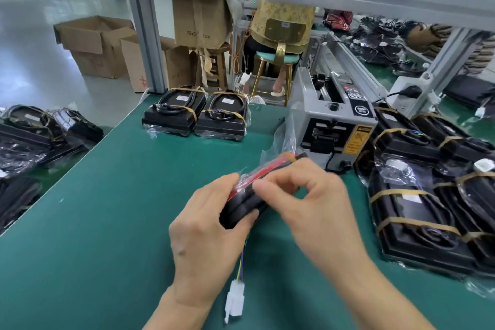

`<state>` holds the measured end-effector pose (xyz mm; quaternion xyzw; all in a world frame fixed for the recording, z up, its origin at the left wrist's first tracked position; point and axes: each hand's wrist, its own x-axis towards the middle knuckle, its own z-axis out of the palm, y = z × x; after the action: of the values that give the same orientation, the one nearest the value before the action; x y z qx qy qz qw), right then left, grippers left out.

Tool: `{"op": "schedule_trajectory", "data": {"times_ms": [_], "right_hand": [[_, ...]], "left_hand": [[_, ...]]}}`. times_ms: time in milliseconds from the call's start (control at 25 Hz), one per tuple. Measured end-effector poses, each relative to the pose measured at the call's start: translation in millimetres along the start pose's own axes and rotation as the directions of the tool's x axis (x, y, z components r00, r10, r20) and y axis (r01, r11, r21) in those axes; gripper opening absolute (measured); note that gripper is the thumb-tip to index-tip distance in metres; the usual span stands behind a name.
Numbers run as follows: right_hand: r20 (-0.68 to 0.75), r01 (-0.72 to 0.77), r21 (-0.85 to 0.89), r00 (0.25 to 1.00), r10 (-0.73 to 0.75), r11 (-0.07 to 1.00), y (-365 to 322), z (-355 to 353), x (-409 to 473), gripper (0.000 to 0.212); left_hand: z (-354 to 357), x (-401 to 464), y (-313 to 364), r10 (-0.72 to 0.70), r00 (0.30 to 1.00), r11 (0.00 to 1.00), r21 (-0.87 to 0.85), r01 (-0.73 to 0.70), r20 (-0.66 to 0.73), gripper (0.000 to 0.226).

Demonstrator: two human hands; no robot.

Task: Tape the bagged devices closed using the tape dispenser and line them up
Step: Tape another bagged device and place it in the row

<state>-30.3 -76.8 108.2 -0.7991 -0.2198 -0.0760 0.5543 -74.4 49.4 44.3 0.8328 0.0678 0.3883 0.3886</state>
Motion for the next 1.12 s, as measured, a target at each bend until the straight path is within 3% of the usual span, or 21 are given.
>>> {"op": "schedule_trajectory", "data": {"times_ms": [160, 280, 440, 720, 840, 1000, 1120], "right_hand": [[-0.029, -0.085, -0.118, 0.996, 0.082, 0.989, 1.5, 8.5, -6.9, 0.012], [0.008, -0.222, -0.038, 0.975, 0.222, 0.974, 7.4, 6.6, 1.6, 0.012], [0.042, -0.288, 0.073, 0.957, 0.286, 0.955, 15.4, 3.9, 10.6, 0.018], [0.019, -0.219, 0.029, 0.976, 0.218, 0.975, 21.8, 4.7, 9.9, 0.013], [-0.028, -0.190, 0.004, 0.981, 0.190, 0.982, 27.4, 0.1, 11.1, 0.020], [-0.128, -0.027, -0.141, 0.992, 0.009, 0.990, 35.9, -23.4, 7.1, 0.042], [-0.084, -0.065, -0.176, 0.995, 0.050, 0.982, 48.3, -47.9, 8.4, 0.049]], "left_hand": [[3.5, -0.1, 11.1, 0.077, 0.997, 0.996, 0.043, -0.076, -0.028, 0.036], [4.7, -0.9, 9.3, 0.079, 0.997, 0.993, 0.085, -0.077, -0.019, 0.037], [2.0, -0.2, 8.0, 0.035, 0.999, 0.996, 0.077, -0.036, 0.012, 0.041], [-0.3, 2.4, 9.6, 0.019, 0.999, 0.998, 0.051, -0.021, 0.046, 0.043], [-3.9, 4.5, 7.9, -0.005, 0.997, 1.000, 0.024, 0.003, 0.080, 0.047], [-20.1, 14.0, -8.5, -0.116, 0.985, 0.981, -0.142, 0.133, 0.124, 0.056], [-36.9, 24.7, -26.8, -0.205, 0.965, 0.904, -0.346, 0.250, 0.162, 0.053]]}}
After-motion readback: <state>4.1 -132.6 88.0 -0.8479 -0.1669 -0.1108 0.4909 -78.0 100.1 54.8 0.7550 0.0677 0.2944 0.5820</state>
